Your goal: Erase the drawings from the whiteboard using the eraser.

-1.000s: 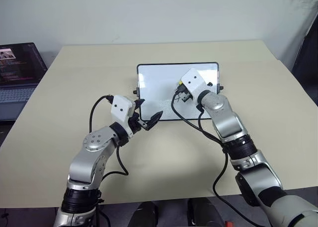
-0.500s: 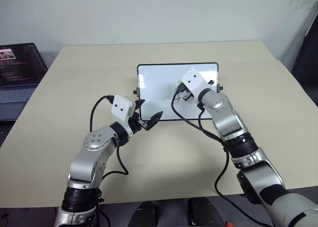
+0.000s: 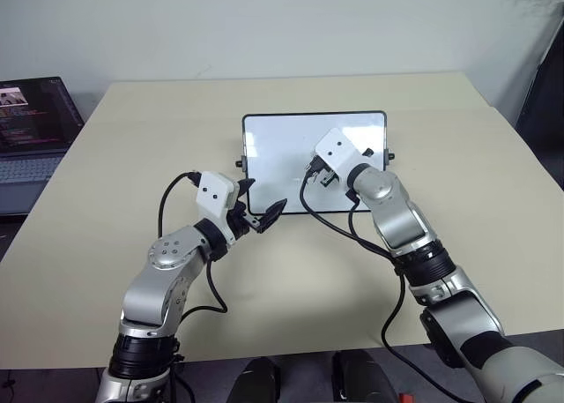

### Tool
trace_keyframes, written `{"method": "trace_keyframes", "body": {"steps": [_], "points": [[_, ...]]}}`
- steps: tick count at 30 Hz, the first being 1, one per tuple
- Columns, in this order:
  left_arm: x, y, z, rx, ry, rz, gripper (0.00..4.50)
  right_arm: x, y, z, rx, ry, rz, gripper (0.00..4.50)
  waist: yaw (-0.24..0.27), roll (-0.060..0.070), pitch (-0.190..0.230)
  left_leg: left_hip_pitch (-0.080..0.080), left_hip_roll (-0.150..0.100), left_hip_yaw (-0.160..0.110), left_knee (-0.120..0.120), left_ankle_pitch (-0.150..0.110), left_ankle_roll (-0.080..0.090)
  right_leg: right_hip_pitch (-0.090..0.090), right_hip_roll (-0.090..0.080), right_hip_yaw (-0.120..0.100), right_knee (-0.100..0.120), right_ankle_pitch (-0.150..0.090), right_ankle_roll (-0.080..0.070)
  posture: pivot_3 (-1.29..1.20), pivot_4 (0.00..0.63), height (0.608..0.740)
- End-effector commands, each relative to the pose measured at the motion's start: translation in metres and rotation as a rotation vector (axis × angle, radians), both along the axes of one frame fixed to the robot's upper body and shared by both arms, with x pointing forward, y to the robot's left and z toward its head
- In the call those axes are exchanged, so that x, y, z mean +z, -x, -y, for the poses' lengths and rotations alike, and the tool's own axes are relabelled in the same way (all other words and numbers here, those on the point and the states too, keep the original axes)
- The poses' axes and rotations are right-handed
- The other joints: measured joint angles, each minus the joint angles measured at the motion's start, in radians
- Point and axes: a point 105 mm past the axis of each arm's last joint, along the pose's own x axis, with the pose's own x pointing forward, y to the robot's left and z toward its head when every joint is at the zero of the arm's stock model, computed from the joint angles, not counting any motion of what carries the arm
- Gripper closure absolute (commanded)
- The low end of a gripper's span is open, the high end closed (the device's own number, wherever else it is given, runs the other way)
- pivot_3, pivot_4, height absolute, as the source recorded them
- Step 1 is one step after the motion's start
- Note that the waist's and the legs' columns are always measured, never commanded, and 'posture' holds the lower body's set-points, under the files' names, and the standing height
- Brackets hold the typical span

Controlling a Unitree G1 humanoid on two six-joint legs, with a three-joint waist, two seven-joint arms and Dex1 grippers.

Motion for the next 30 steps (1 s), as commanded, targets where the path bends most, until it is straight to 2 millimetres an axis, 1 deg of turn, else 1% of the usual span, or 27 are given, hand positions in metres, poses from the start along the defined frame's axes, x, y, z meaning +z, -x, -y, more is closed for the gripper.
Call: {"method": "trace_keyframes", "body": {"steps": [1, 6, 12, 16, 30], "points": [[0.016, 0.005, 0.002, -0.009, 0.013, 0.063, 0.00, -0.005, 0.004, -0.004, 0.010, 0.015, -0.013, 3.52, 0.000, 0.000, 0.000, 0.000, 0.000, 0.000, 0.000, 0.000, 0.000, 0.000, 0.000, 0.000, 0.000, 0.000, 0.000, 0.00, 0.150, 0.740], [0.016, 0.006, 0.003, -0.011, 0.013, 0.061, 0.00, -0.011, 0.008, -0.007, 0.023, 0.024, -0.029, 3.52, 0.000, 0.000, 0.000, 0.000, 0.000, 0.000, 0.000, 0.000, 0.000, 0.000, 0.000, 0.000, 0.000, 0.000, 0.000, 0.00, 0.150, 0.740], [0.017, 0.006, 0.002, -0.010, 0.011, 0.060, 0.00, -0.012, 0.010, -0.009, 0.027, 0.024, -0.033, 3.52, 0.000, 0.000, 0.000, 0.000, 0.000, 0.000, 0.000, 0.000, 0.000, 0.000, 0.000, 0.000, 0.000, 0.000, 0.000, 0.00, 0.150, 0.740], [0.018, 0.006, 0.004, -0.012, 0.012, 0.060, 0.00, -0.016, 0.010, -0.008, 0.020, 0.020, -0.044, 3.52, 0.000, 0.000, 0.000, 0.000, 0.000, 0.000, 0.000, 0.000, 0.000, 0.000, 0.000, 0.000, 0.000, 0.000, 0.000, 0.00, 0.150, 0.740], [0.017, 0.006, 0.005, -0.013, 0.017, 0.055, 0.00, -0.017, 0.013, -0.011, 0.030, 0.022, -0.048, 3.52, 0.000, 0.000, 0.000, 0.000, 0.000, 0.000, 0.000, 0.000, 0.000, 0.000, 0.000, 0.000, 0.000, 0.000, 0.000, 0.00, 0.150, 0.740]]}}
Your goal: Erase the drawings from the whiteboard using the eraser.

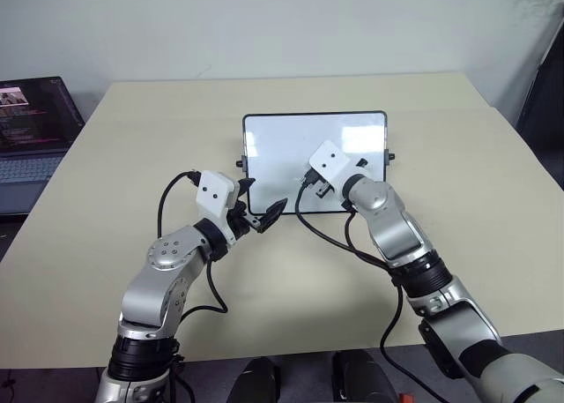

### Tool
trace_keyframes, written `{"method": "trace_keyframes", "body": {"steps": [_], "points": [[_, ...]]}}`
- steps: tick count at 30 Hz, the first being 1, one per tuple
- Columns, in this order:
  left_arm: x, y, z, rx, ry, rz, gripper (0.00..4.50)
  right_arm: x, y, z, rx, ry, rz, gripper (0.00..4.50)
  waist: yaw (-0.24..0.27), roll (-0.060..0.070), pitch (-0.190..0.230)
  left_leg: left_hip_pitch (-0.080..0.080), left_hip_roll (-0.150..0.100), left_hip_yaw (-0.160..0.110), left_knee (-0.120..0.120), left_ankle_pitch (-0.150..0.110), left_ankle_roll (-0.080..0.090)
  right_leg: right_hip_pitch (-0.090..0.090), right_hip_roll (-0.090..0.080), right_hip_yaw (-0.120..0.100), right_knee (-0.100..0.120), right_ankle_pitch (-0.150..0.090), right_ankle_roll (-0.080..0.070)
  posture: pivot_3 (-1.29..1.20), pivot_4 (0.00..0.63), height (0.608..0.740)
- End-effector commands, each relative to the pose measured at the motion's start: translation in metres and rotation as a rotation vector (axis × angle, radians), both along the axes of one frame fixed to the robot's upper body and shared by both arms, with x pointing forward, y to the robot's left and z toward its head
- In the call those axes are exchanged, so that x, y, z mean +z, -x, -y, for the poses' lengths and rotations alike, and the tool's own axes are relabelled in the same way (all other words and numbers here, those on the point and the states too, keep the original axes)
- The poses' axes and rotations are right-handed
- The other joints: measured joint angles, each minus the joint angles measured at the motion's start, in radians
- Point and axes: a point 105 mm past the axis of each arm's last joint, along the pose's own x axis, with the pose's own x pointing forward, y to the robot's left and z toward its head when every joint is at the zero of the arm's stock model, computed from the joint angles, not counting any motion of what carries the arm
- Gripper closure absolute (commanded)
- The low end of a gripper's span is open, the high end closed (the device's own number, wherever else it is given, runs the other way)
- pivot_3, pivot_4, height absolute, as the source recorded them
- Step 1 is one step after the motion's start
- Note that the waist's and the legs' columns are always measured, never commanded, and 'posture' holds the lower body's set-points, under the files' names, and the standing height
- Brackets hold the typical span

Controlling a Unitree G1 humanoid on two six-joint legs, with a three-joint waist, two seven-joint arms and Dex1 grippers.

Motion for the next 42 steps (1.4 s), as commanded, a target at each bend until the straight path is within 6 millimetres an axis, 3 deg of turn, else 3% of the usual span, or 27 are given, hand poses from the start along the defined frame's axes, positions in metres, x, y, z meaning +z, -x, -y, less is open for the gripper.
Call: {"method": "trace_keyframes", "body": {"steps": [1, 10, 19, 25, 30, 38, 42], "points": [[0.014, 0.004, 0.004, -0.019, 0.013, 0.056, 0.00, -0.003, 0.002, -0.003, 0.006, 0.007, -0.009, 3.52, 0.000, 0.000, 0.000, 0.000, 0.000, 0.000, 0.000, 0.000, 0.000, 0.000, 0.000, 0.000, 0.000, 0.000, 0.000, 0.00, 0.150, 0.740], [0.013, 0.005, 0.004, -0.023, 0.013, 0.053, 0.00, 0.001, 0.002, -0.005, 0.006, -0.014, 0.000, 3.52, 0.000, 0.000, 0.000, 0.000, 0.000, 0.000, 0.000, 0.000, 0.000, 0.000, 0.000, 0.000, 0.000, 0.000, 0.000, 0.00, 0.150, 0.740], [0.012, 0.005, 0.006, -0.033, 0.013, 0.050, 0.00, 0.033, -0.002, -0.003, 0.005, -0.092, 0.065, 3.52, 0.002, 0.000, 0.000, -0.001, 0.000, 0.000, 0.000, 0.000, 0.000, -0.001, 0.000, 0.000, -0.001, 0.000, 0.000, 0.00, 0.150, 0.740], [0.011, 0.006, 0.007, -0.044, 0.013, 0.049, 0.00, 0.042, 0.003, 0.004, -0.013, -0.149, 0.045, 3.52, 0.002, 0.000, 0.000, -0.002, 0.000, 0.000, -0.001, 0.000, 0.000, -0.001, 0.000, 0.000, -0.002, 0.000, 0.000, 0.00, 0.150, 0.740], [0.010, 0.007, 0.009, -0.065, 0.009, 0.041, 0.00, 0.051, 0.007, 0.022, -0.062, -0.228, 0.002, 3.52, 0.003, 0.000, 0.000, -0.002, 0.000, 0.000, -0.001, 0.000, 0.000, -0.002, 0.000, 0.000, -0.002, 0.000, 0.000, 0.00, 0.150, 0.740], [0.004, 0.016, 0.010, -0.121, -0.001, 0.003, 0.00, 0.042, 0.016, 0.047, -0.118, -0.353, -0.168, 3.52, 0.002, 0.000, 0.000, -0.002, 0.000, 0.000, -0.001, 0.000, 0.000, -0.002, 0.000, 0.000, -0.002, 0.000, 0.000, 0.00, 0.150, 0.740], [0.002, 0.018, 0.010, -0.132, 0.002, -0.009, 0.00, 0.025, 0.023, 0.057, -0.160, -0.470, -0.329, 3.52, 0.003, 0.000, 0.000, -0.002, 0.000, 0.000, -0.001, -0.001, 0.002, -0.001, 0.000, 0.000, -0.002, 0.000, 0.000, 0.00, 0.150, 0.740]]}}
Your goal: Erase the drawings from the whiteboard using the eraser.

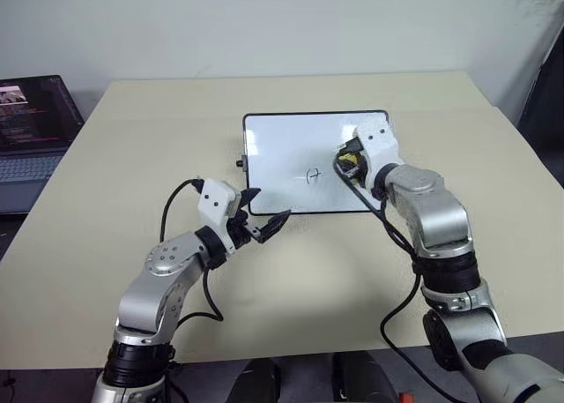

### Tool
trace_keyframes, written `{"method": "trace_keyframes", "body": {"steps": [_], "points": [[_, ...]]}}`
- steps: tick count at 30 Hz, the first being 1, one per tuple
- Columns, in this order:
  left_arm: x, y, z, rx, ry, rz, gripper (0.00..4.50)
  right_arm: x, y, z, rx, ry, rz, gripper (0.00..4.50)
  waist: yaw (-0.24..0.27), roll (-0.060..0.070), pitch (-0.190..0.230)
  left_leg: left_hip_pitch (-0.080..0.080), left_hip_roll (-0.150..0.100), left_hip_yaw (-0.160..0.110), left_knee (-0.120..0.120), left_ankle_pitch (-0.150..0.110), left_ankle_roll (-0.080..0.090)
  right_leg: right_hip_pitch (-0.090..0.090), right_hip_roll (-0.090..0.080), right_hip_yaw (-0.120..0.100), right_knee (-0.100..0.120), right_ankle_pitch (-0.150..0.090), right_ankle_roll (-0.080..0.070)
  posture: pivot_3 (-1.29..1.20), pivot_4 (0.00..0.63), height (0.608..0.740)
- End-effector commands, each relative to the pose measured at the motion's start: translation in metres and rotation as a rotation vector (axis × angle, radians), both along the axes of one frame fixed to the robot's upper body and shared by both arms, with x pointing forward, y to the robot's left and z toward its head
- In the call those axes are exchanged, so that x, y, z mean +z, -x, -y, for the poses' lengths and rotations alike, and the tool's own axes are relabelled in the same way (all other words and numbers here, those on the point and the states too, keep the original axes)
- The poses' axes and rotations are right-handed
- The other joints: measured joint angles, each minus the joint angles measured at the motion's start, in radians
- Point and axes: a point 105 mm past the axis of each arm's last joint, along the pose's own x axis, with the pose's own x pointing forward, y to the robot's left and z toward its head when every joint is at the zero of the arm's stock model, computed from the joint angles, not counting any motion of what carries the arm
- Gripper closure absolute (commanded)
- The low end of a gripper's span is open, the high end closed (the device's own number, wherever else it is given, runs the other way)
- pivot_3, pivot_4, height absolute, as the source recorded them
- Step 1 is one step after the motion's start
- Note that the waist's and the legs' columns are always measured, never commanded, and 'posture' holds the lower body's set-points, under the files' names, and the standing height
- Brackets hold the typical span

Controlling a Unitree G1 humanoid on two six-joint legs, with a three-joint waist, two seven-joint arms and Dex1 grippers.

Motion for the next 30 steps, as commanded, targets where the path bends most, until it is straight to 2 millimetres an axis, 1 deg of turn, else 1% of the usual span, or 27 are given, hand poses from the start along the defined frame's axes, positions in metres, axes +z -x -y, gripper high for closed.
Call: {"method": "trace_keyframes", "body": {"steps": [1, 4, 6, 11, 17, 20, 23, 26, 28, 30], "points": [[0.013, 0.007, 0.006, -0.038, 0.004, 0.048, 0.00, 0.000, 0.008, 0.008, -0.015, -0.090, -0.057, 3.52, 0.000, 0.000, 0.000, 0.000, 0.000, 0.000, 0.000, -0.001, 0.001, 0.000, 0.000, 0.000, 0.000, 0.000, 0.000, 0.00, 0.150, 0.740], [0.011, 0.009, 0.006, -0.040, 0.004, 0.041, 0.00, -0.010, 0.012, 0.015, -0.066, -0.178, -0.135, 3.52, 0.000, 0.000, 0.000, 0.000, 0.000, 0.000, 0.000, -0.001, 0.002, 0.000, 0.000, 0.000, 0.000, 0.000, 0.000, 0.00, 0.150, 0.740], [0.010, 0.009, 0.006, -0.039, 0.002, 0.037, 0.00, -0.014, 0.015, 0.019, -0.086, -0.195, -0.153, 3.52, 0.000, 0.000, 0.000, 0.000, 0.000, 0.000, 0.000, -0.001, 0.002, 0.000, 0.000, 0.000, 0.000, 0.000, 0.000, 0.00, 0.150, 0.740], [0.010, 0.009, 0.005, -0.038, -0.002, 0.035, 0.00, -0.019, 0.018, 0.019, -0.089, -0.176, -0.159, 3.52, 0.000, 0.000, 0.000, 0.000, 0.000, 0.000, 0.000, -0.001, 0.002, 0.000, 0.000, 0.000, 0.000, 0.000, 0.000, 0.00, 0.150, 0.740], [0.010, 0.008, 0.005, -0.039, -0.007, 0.034, 0.00, -0.019, 0.018, 0.017, -0.075, -0.134, -0.136, 3.52, 0.000, 0.000, 0.000, 0.000, 0.000, 0.000, 0.000, -0.001, 0.002, 0.000, 0.000, 0.000, 0.000, 0.000, 0.000, 0.00, 0.150, 0.740], [0.009, 0.008, 0.004, -0.036, -0.009, 0.033, 0.00, -0.013, 0.015, 0.016, -0.062, -0.089, -0.085, 3.52, 0.000, 0.000, 0.000, 0.000, 0.000, 0.000, 0.000, -0.001, 0.002, 0.000, 0.000, 0.000, 0.000, 0.000, 0.000, 0.00, 0.150, 0.740], [0.008, 0.006, 0.003, -0.031, -0.012, 0.030, 0.00, 0.004, 0.008, 0.011, -0.031, 0.007, 0.061, 3.52, 0.000, 0.000, 0.000, 0.000, 0.000, 0.000, 0.000, -0.001, 0.002, 0.000, 0.000, 0.000, 0.000, 0.000, 0.000, 0.00, 0.150, 0.740], [0.009, 0.005, 0.002, -0.022, -0.018, 0.040, 0.00, 0.024, 0.000, 0.002, 0.004, 0.094, 0.218, 3.52, -0.002, 0.000, 0.000, 0.000, 0.000, 0.001, 0.000, -0.001, 0.002, 0.000, 0.000, 0.000, 0.000, 0.000, 0.000, 0.00, 0.150, 0.740], [0.011, 0.003, 0.003, -0.015, -0.012, 0.048, 0.00, 0.031, -0.004, -0.005, 0.035, 0.126, 0.276, 3.52, -0.003, 0.000, 0.000, 0.000, 0.000, 0.001, 0.000, -0.001, 0.002, 0.000, 0.000, 0.000, 0.000, 0.000, 0.000, 0.00, 0.150, 0.740], [0.013, 0.003, 0.003, -0.011, -0.008, 0.055, 0.00, 0.033, -0.008, -0.011, 0.055, 0.154, 0.315, 3.52, -0.002, 0.000, 0.000, 0.000, 0.000, 0.001, 0.000, -0.001, 0.002, 0.000, 0.000, 0.000, 0.000, 0.000, 0.000, 0.00, 0.150, 0.740]]}}
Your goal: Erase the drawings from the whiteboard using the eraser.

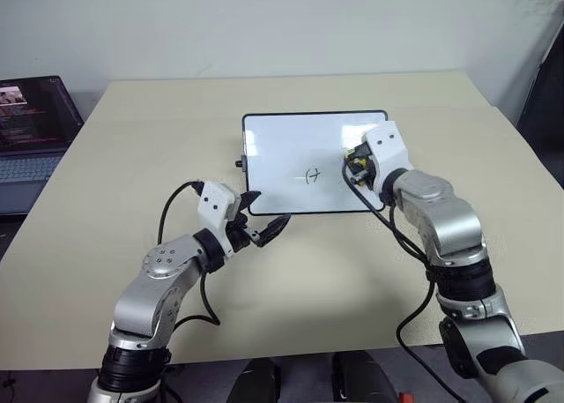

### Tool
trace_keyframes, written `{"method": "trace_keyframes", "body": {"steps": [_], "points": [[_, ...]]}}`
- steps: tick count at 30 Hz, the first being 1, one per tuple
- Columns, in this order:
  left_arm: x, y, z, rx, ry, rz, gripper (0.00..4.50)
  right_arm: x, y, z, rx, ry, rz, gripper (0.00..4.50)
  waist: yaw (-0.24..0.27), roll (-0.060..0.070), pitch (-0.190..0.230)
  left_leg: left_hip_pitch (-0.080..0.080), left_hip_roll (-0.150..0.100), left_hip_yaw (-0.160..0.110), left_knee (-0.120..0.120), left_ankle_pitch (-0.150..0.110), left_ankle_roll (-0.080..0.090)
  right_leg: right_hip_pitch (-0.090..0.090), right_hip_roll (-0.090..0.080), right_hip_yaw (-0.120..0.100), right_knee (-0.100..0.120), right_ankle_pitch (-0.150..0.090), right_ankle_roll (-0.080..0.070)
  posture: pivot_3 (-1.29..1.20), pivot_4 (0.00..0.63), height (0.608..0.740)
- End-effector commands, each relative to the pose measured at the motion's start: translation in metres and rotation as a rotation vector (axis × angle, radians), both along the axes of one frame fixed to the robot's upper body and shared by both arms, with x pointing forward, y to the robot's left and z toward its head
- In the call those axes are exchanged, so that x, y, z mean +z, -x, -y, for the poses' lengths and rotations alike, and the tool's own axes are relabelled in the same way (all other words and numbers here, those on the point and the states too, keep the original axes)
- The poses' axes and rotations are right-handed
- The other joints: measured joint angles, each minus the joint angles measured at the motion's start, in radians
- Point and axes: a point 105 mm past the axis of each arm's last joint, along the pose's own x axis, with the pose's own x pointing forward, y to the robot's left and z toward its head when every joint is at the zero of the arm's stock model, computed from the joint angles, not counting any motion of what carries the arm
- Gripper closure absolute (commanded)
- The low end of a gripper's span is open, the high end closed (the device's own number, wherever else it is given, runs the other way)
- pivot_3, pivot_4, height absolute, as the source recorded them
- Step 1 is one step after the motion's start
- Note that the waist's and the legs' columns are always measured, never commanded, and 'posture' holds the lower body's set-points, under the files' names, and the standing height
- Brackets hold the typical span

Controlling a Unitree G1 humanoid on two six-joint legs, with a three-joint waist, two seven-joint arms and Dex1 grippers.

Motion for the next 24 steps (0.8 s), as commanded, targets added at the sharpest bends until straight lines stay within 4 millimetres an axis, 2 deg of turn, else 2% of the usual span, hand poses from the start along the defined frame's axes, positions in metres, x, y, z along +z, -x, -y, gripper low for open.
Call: {"method": "trace_keyframes", "body": {"steps": [1, 5, 8, 12, 20, 24], "points": [[0.012, -0.001, 0.002, 0.001, 0.005, 0.051, 0.00, 0.020, -0.005, -0.013, 0.049, 0.047, 0.130, 3.52, 0.001, 0.000, 0.000, 0.000, 0.000, 0.000, 0.000, 0.000, 0.000, 0.000, 0.000, 0.000, 0.000, 0.000, 0.000, 0.00, 0.150, 0.740], [0.012, -0.002, 0.000, 0.009, -0.007, 0.056, 0.00, 0.019, -0.010, -0.031, 0.104, 0.071, 0.166, 3.52, 0.002, 0.000, 0.000, 0.000, 0.000, 0.000, 0.000, 0.002, -0.003, 0.000, 0.000, 0.000, -0.001, 0.000, 0.000, 0.00, 0.150, 0.740], [0.013, -0.001, -0.001, 0.016, -0.005, 0.057, 0.00, 0.009, -0.009, -0.050, 0.165, 0.095, 0.160, 3.52, 0.000, 0.000, 0.000, 0.000, 0.000, 0.000, 0.000, 0.002, -0.003, 0.000, 0.000, 0.000, -0.001, 0.000, 0.000, 0.00, 0.150, 0.740], [0.013, 0.001, -0.002, 0.022, -0.005, 0.058, 0.00, 0.002, -0.010, -0.062, 0.189, 0.120, 0.168, 3.52, 0.002, 0.000, 0.000, 0.000, 0.000, 0.000, 0.000, 0.002, -0.003, 0.000, 0.000, 0.000, -0.001, 0.000, 0.000, 0.00, 0.150, 0.740], [0.014, 0.006, -0.004, 0.031, -0.008, 0.060, 0.00, -0.005, -0.014, -0.065, 0.176, 0.163, 0.178, 3.52, 0.002, 0.000, 0.000, 0.000, 0.000, 0.000, 0.000, 0.002, -0.003, 0.000, 0.000, 0.000, -0.001, 0.000, 0.000, 0.00, 0.150, 0.740], [0.014, 0.007, -0.004, 0.033, -0.010, 0.058, 0.00, -0.002, -0.019, -0.058, 0.138, 0.180, 0.196, 3.52, 0.002, 0.000, 0.000, 0.000, 0.000, 0.000, 0.000, 0.002, -0.003, 0.000, 0.000, 0.000, -0.001, 0.000, 0.000, 0.00, 0.150, 0.740]]}}
